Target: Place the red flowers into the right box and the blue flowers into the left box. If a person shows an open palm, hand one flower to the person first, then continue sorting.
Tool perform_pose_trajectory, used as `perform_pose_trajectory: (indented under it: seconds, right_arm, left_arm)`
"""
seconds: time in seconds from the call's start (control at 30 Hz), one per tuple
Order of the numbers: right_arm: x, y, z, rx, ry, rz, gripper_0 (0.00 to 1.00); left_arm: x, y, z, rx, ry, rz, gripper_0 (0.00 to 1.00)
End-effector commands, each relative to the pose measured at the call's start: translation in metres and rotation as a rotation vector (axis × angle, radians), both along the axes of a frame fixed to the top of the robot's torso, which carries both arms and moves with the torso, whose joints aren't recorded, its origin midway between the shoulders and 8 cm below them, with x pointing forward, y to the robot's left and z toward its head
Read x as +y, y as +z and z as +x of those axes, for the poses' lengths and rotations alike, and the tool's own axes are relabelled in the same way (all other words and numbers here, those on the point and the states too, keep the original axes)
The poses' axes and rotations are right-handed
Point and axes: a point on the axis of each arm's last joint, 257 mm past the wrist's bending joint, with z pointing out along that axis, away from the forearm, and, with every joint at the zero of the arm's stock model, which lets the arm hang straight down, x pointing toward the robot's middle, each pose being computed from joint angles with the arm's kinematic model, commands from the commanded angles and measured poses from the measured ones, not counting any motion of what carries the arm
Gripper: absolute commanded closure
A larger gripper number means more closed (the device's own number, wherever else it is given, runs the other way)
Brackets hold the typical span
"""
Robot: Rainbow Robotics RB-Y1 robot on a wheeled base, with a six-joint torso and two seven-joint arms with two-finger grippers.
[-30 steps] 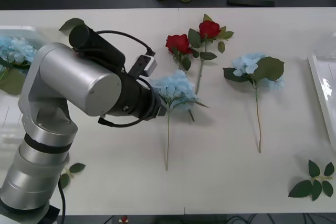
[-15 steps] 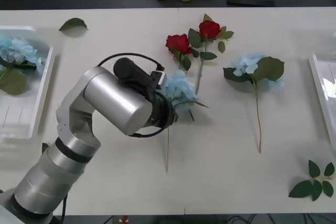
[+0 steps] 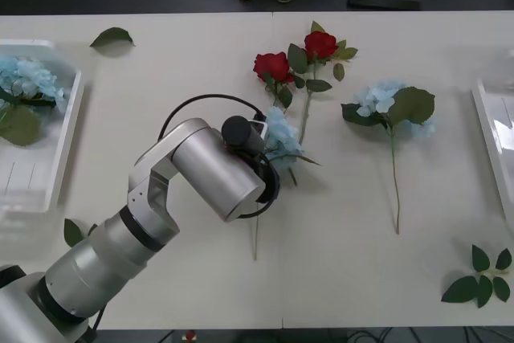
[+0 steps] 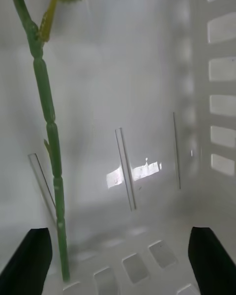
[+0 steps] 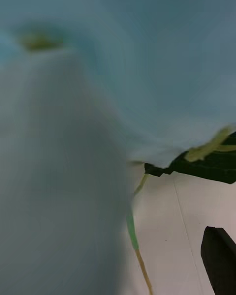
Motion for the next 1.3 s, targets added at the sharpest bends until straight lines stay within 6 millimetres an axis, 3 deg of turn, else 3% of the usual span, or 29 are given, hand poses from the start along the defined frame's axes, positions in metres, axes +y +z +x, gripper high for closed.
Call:
perform_pose_trajectory:
  seconds: [0.03, 0.23, 0.4, 0.5, 0.57, 0.63, 0.67, 0.83, 1.0, 1.3]
  right_arm:
    - [-0.004, 0.03, 0.022, -0.053, 0.052, -0.035, 0.07]
    - [0.03, 0.048, 0.03, -0.053, 0.101, 0.072, 0.07]
    - [0.083, 0.094, 0.029, 0.006, 0.204, 0.163, 0.07]
    - [0.121, 0.124, 0.028, 0.0, 0.276, 0.236, 0.07]
    - [0.145, 0.143, 0.026, -0.009, 0.29, 0.285, 0.07]
    - [0.165, 0.153, 0.024, -0.013, 0.298, 0.33, 0.07]
    - [0.182, 0.158, 0.022, -0.016, 0.303, 0.366, 0.07]
    - [0.238, 0.152, 0.009, -0.019, 0.284, 0.498, 0.07]
    - [0.286, 0.128, -0.002, -0.063, 0.257, 0.592, 0.07]
    - [0.34, 0.062, -0.003, -0.086, 0.218, 0.618, 0.07]
  left_arm:
    - [-0.003, 0.011, 0.013, -0.037, -0.008, 0.014, 0.0]
    - [-0.002, 0.0, 0.015, -0.031, -0.006, 0.061, 0.0]
    - [-0.001, -0.004, 0.015, -0.029, -0.006, 0.079, 0.03]
    - [-0.003, -0.006, 0.014, -0.035, -0.015, 0.084, 0.2]
    - [-0.003, -0.006, 0.014, -0.043, -0.02, 0.091, 0.49]
    - [-0.003, -0.007, 0.014, -0.044, -0.023, 0.098, 0.61]
    - [-0.003, -0.008, 0.013, -0.042, -0.023, 0.099, 0.61]
    - [-0.003, -0.01, 0.012, -0.044, -0.027, 0.106, 0.71]
    - [-0.001, -0.01, 0.013, -0.047, -0.025, 0.114, 0.99]
    - [0.008, -0.005, 0.018, -0.054, -0.003, 0.122, 1.0]
